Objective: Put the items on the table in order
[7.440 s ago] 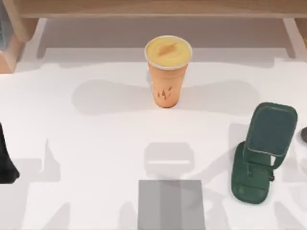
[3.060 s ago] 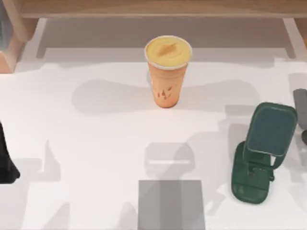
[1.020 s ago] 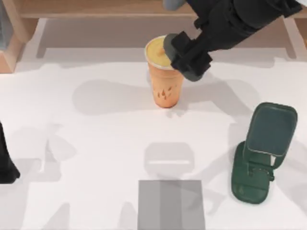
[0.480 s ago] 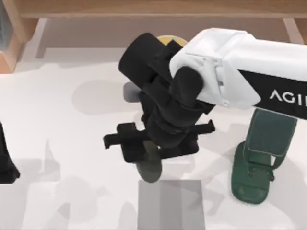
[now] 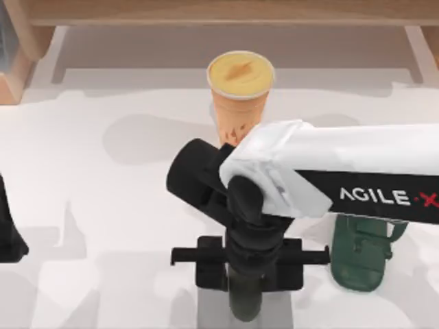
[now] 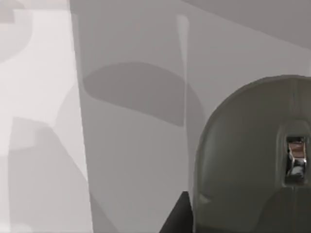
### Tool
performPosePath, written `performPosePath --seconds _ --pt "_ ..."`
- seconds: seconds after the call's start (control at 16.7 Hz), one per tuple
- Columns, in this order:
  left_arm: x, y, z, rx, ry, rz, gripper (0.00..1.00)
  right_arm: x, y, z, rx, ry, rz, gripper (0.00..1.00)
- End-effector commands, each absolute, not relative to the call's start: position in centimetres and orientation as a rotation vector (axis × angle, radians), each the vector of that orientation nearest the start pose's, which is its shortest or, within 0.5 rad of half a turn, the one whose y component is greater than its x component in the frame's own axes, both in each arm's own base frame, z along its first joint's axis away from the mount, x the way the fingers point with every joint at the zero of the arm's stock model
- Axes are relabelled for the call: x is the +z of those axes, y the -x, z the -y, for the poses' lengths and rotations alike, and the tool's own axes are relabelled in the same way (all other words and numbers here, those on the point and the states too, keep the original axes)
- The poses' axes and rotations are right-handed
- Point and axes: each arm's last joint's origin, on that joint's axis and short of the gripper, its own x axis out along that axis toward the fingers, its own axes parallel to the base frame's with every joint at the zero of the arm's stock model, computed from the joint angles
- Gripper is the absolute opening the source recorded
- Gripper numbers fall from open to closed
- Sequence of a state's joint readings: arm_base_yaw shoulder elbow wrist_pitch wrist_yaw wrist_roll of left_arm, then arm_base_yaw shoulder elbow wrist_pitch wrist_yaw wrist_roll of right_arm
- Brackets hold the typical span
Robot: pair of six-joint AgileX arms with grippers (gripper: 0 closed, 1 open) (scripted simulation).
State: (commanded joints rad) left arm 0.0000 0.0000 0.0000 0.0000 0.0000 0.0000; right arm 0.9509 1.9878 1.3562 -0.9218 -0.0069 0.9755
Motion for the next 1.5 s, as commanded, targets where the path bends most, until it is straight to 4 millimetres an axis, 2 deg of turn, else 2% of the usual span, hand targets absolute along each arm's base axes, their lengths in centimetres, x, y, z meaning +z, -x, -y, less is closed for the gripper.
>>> performPosePath --seconds 0.3,0.6,0.78,1.5 --pt "16.0 -10.6 0.1 0.000 0.000 0.000 1.00 14.6 -21.2 -30.0 -0.007 -0.037 -1.567 0.00" --pt "16.0 -10.6 0.1 0.000 0.000 0.000 1.00 13.5 -21.1 -30.1 -0.007 -0.029 -1.568 0.00" --pt "16.0 -10.6 0.1 0.000 0.000 0.000 1.00 13.5 -21.1 -30.1 -0.007 -0.029 -1.568 0.00" --pt "16.0 -10.6 0.1 0.000 0.000 0.000 1.00 13.5 -21.1 -30.1 -0.007 -0.029 -1.568 0.90"
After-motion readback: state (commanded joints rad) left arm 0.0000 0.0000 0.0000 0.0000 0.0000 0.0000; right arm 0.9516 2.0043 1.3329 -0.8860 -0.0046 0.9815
